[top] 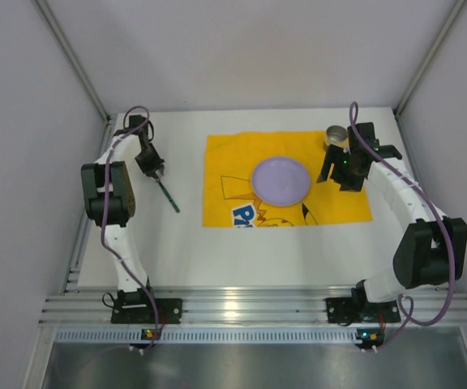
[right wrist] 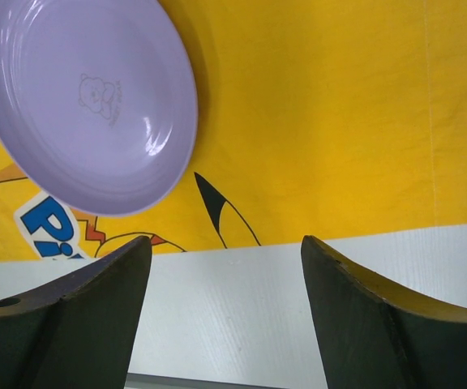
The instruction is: Set the dinner table for one person
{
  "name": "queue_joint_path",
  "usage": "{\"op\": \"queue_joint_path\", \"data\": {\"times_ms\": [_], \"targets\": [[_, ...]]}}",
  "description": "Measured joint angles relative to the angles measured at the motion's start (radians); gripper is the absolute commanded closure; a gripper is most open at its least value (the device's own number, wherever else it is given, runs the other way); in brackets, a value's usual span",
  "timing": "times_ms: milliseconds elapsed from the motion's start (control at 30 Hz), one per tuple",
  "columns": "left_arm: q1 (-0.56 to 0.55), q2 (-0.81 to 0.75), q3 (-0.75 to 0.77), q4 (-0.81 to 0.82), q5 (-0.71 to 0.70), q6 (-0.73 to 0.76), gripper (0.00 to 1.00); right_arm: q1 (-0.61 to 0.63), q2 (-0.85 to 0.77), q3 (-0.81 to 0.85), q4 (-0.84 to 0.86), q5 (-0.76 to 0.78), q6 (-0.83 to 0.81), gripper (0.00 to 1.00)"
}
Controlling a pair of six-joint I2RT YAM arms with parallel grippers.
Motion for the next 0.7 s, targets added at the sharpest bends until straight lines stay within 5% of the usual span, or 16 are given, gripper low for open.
{"op": "queue_joint_path", "data": {"times_ms": [367,467,700], "targets": [[-0.094,0.028,0.103,0.025,0.009,0.007,0.48,0.000,0.000,0.000,-0.004,0.000,-0.001,0.26],[-0.103,-0.013,0.064,0.026,-0.010,0.011,0.39,0.000,0.000,0.000,-0.007,0.000,-0.005,0.25],[-0.111,-0.165,-0.095,0.047,-0.042,0.035,0.38,0.000,-0.021,0.000,-0.025,0.005,-0.009,0.25]]}}
